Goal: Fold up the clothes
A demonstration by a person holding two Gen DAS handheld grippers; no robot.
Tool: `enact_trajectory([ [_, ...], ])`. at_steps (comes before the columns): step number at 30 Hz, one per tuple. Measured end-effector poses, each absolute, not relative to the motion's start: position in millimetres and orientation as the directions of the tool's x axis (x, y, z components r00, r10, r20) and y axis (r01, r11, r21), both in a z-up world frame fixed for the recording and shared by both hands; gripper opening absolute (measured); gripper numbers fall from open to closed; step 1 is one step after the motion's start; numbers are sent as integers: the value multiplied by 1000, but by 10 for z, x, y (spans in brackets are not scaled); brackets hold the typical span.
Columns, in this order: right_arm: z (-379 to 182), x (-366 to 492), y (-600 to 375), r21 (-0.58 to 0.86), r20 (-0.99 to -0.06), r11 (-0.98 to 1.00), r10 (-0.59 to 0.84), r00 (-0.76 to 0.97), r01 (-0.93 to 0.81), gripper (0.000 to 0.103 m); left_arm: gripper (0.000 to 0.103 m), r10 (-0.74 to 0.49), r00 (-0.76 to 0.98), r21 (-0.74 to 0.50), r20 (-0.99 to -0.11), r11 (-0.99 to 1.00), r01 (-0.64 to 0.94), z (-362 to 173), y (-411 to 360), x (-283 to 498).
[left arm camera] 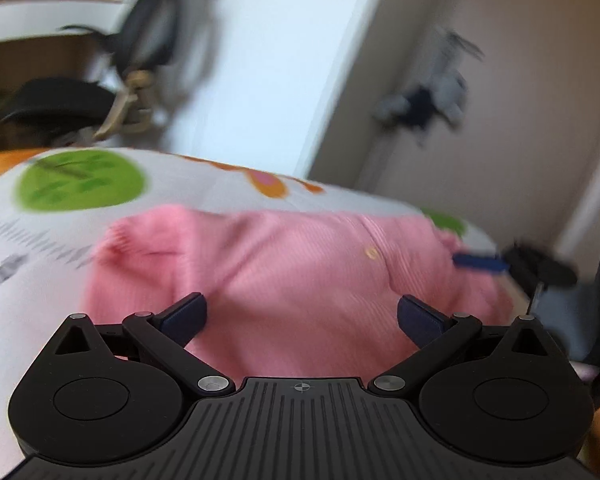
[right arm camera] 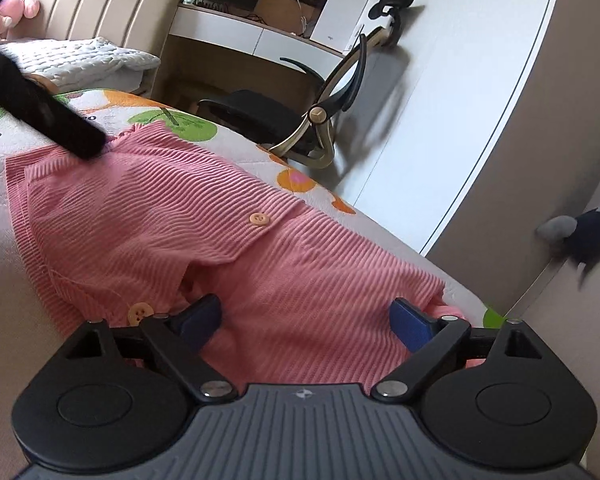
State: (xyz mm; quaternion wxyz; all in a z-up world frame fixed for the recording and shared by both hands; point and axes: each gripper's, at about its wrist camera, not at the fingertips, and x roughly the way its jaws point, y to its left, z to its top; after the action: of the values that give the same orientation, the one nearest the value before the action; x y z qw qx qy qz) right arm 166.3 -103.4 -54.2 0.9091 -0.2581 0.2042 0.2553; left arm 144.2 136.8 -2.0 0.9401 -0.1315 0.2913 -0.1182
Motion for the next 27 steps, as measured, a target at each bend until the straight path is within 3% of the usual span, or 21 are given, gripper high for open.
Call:
enact_trajectory([
  [7,-534,1671,-1068,-352,-503,740,366,783,-573,92,100,-77,775,-205,-627,976,-69,-30,1779,1259],
  [8,-535,1664,-1067,-355,-501,740,365,784,-572,92,87,-73,772,-211,-631,974,-80,-58,1800,1291],
  [9,-536,1657,-1067,-359,-500,739,364,786,-570,92,64,-69,769,-216,-635,972,-91,-86,1821,1322],
  [14,-318,1536,-1120,-313,-486,733,423,765,-604,92,58,-115,777,-218,-619,976,-29,-163,1758,1481],
  [16,-130,1381,-1077,-283,-462,706,493,738,-649,92,35,-147,775,-235,-615,972,-2,-171,1734,1526],
  [17,-60,1301,-1002,-278,-457,679,529,716,-679,92,14,-178,769,-279,-614,960,0,-159,1765,1534],
  [18,3,1221,-914,-275,-453,649,563,691,-709,92,10,-221,765,-345,-605,939,-2,-126,1809,1539],
  [22,-97,981,-306,-341,-495,492,630,598,-801,92,9,-339,786,-523,-517,852,23,113,1891,1509],
  [27,-566,937,353,-507,-534,359,583,613,-784,94,8,-496,761,-674,-418,731,105,272,1861,1496],
])
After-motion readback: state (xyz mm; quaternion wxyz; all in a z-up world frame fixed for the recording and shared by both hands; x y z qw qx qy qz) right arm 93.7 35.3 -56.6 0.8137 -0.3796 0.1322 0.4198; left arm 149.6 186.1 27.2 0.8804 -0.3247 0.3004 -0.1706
